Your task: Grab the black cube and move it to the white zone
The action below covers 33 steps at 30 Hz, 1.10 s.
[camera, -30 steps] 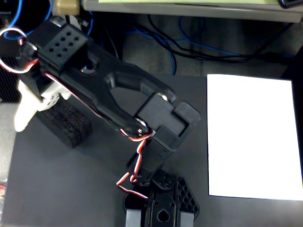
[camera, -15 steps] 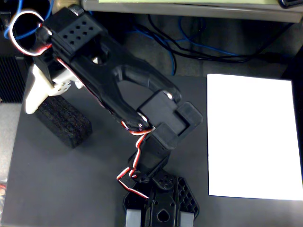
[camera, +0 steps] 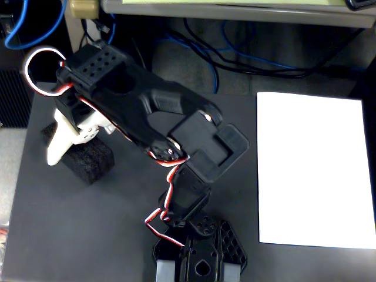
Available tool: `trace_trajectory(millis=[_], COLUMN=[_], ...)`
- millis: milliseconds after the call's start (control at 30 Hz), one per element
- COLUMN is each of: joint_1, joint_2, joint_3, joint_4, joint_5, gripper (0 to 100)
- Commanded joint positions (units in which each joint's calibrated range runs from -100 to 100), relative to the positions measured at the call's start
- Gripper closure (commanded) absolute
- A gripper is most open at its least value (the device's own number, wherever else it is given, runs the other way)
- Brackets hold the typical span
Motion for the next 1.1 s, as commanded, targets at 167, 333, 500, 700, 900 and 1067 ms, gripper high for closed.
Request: trace_trajectory(millis=[167,333,500,700,900,1067], joint_1=[0.47,0.47,0.39,-10.86,-10.79,-2.7], joint_2=[-0.49,-0.49,-1.5,-1.58,-1.58,-1.67], joint_3=[-0.42,-0.42,-1.51,-12.11,-19.73,-40.4], joint_4=[-1.7,-1.7,-1.19,-0.84,-0.33,13.05], joint_5=[-0.4,-0.77,-3.39,-14.29,-21.31,-23.45], gripper=[75,99,98,98,98,98])
